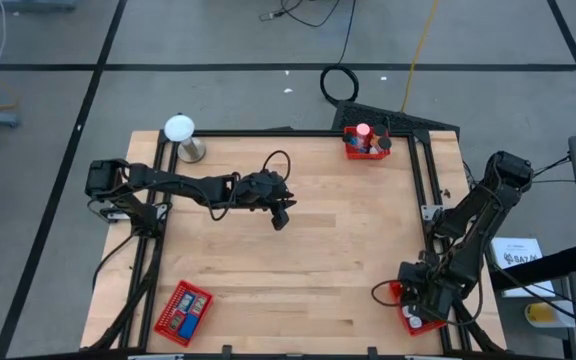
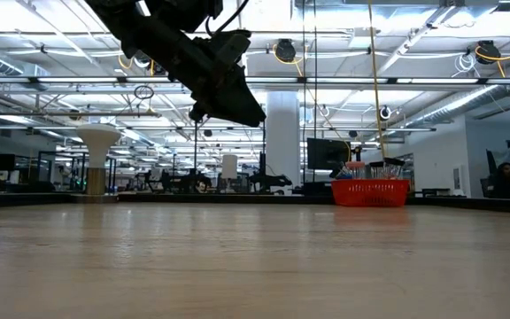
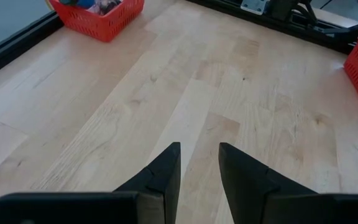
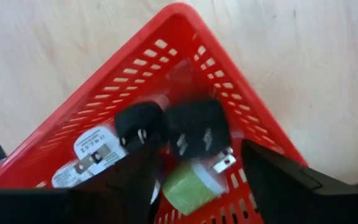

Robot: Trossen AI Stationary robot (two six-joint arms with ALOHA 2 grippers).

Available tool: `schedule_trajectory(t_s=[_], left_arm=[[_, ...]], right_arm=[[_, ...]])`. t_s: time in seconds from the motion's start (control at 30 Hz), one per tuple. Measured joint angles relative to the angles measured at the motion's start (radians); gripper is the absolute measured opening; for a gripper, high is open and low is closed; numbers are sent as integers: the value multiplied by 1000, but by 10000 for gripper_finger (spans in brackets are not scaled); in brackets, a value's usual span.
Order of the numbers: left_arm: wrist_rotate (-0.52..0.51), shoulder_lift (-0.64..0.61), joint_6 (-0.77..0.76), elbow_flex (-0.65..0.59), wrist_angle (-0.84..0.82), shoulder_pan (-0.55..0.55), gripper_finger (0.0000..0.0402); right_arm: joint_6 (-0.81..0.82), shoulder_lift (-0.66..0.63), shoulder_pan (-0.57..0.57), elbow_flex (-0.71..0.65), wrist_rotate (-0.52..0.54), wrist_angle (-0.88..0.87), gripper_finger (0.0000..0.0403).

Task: Pick & Place Office items
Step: Put the black charger adapter into the bottom right red basket, then return to Home Position

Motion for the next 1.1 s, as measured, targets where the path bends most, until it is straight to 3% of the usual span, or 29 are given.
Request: schedule_trajectory(t_s=[0.2, 0.37, 0.5, 0.57, 0.73, 0.8, 0.9, 1.1], left_arm=[[0, 0, 3, 0, 0, 0, 108], [1, -1, 3, 0, -1, 0, 108], [9, -34, 0, -1, -16, 0, 106], [60, -50, 10, -6, -17, 0, 92], [248, -79, 30, -115, 169, 5, 17], [315, -100, 2, -199, 312, 17, 8], [330, -148, -15, -325, 514, 29, 6], [284, -293, 73, -515, 564, 71, 15]], right_arm=[[3, -20, 0, 0, -5, 6, 259], [-20, -52, 0, 49, 3, -64, 251], [-112, -63, -6, 158, 63, -218, 199], [-171, -69, -27, 201, 123, -277, 162], [-351, -102, -155, 184, 291, -238, 50], [-457, -121, -235, 137, 317, -155, 14], [-651, -152, -382, 31, 315, 98, 11], [-1045, -165, -733, -235, 204, 843, 3]])
